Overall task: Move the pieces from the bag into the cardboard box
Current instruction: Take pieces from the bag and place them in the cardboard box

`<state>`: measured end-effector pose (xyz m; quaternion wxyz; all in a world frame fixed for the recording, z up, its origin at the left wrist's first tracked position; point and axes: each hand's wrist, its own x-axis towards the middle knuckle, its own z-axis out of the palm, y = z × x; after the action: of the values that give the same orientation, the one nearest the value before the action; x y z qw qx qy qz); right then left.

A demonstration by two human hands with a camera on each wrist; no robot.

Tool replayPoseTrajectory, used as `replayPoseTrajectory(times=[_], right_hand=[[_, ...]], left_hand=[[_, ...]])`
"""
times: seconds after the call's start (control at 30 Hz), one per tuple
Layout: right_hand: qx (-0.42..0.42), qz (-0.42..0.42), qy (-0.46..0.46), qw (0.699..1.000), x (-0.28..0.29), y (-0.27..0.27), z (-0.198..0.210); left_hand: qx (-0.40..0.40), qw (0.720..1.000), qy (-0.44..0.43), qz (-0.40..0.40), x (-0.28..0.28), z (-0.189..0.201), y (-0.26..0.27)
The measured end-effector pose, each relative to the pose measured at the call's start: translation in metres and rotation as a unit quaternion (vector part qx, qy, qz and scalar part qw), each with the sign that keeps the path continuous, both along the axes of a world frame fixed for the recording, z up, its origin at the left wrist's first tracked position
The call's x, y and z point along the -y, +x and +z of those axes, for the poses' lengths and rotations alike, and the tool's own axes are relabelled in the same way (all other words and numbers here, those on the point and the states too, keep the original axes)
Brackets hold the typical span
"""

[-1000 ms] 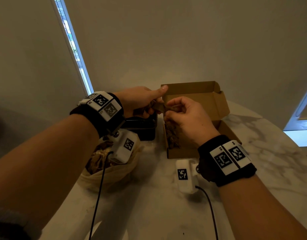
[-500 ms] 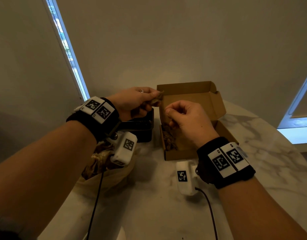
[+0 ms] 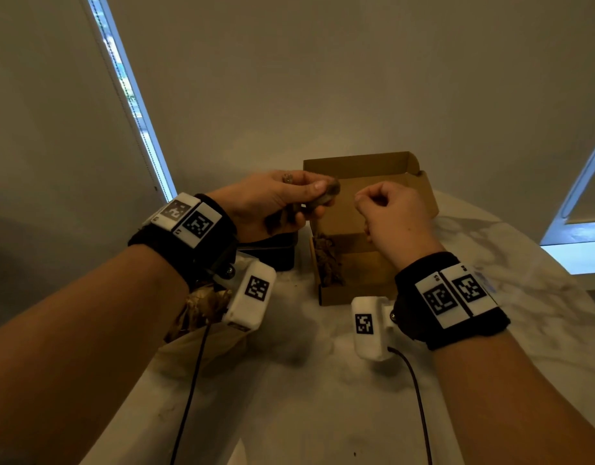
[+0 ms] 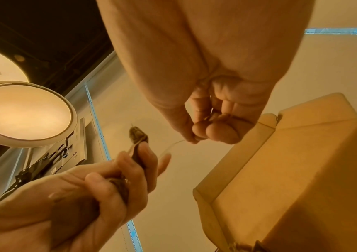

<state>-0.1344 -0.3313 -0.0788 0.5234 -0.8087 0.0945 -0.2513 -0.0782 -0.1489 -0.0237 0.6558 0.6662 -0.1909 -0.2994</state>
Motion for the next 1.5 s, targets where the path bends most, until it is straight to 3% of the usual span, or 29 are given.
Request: replayPoseTrajectory(times=[0.17,0.37,0.5,0.67,0.77,0.87,1.07,1.33,1.5], right_hand=[[0.013,-0.033,-0.011,0.999,0.002,-0.001,0.0],[0.047,-0.052,0.011,0.998,0.003,-0.006,0.01],[0.092,-0.004,0.128,0.988,-0.004,-0.013,0.019],[0.155,0.093,0.334,0.925,-0.009,-0.016,0.027],[0.196,0.113,0.382,0.896,-0.009,-0.016,0.03],[0.216,0.098,0.359,0.903,-0.006,-0.015,0.03],[0.186,0.045,0.241,0.952,-0.003,-0.008,0.02],[0.197,0.046,0.281,0.938,0.004,-0.005,0.016],[0.147,0.017,0.243,0.959,0.006,-0.004,0.012]], left_hand=[[-0.02,0.997,-0.048,0.05,-0.005,-0.004,0.001],[0.02,0.996,0.086,-0.008,-0.007,-0.009,-0.006],[0.03,0.988,0.149,-0.029,-0.005,-0.016,-0.011],[-0.001,0.993,0.116,-0.03,-0.007,-0.023,-0.013],[-0.029,0.996,0.076,-0.021,-0.009,-0.023,-0.014],[-0.016,0.997,0.066,0.019,-0.008,-0.022,-0.015],[0.004,0.995,0.025,0.096,-0.005,-0.024,-0.01],[0.031,0.995,0.059,-0.08,-0.014,-0.026,-0.019],[0.019,0.991,0.041,-0.125,-0.012,-0.026,-0.023]])
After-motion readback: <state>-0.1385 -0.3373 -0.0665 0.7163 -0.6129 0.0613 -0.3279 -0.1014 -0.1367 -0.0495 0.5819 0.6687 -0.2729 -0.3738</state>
